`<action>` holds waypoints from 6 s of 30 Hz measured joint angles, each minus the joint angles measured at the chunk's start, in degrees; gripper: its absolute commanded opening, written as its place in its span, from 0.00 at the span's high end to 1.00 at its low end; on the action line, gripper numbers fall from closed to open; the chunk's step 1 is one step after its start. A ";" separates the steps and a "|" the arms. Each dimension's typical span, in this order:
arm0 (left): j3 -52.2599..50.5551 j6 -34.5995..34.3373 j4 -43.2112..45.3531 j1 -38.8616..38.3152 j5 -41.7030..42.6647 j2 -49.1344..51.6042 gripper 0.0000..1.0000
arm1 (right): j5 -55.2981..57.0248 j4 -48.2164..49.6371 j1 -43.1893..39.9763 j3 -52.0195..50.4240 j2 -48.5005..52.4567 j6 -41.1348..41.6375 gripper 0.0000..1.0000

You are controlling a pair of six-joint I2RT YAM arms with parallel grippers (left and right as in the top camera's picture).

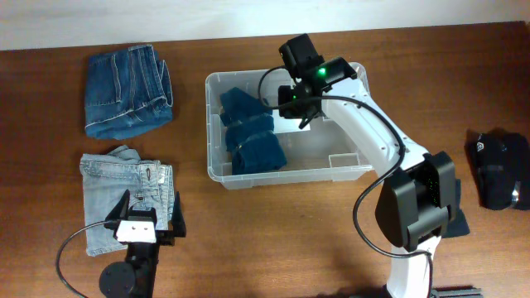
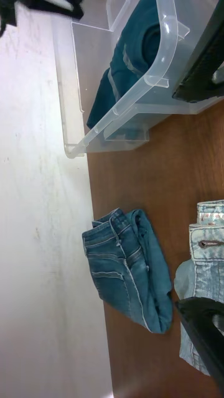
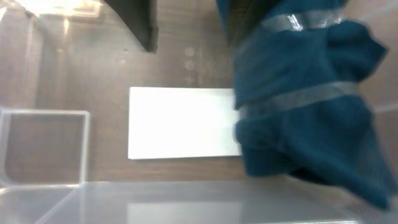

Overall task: Pack container
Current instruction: 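Release the teal garment in the bin's left side and lift the right gripper, then move the right gripper to the black folded garment at right and grasp it, then lift the black garment with the right gripper and carry it over the bin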

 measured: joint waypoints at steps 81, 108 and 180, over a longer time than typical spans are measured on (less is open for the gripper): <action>0.00 0.00 0.00 0.00 0.00 0.00 0.01 | -0.76 -7.45 -68.02 -7.52 -15.13 -5.31 0.07; 0.00 0.00 0.00 0.00 0.00 0.00 0.01 | -2.21 2.64 -77.44 -7.72 2.36 -5.64 0.96; 0.00 0.00 0.00 0.00 0.00 0.00 0.01 | -27.15 -5.53 -58.36 13.46 21.90 -50.58 0.00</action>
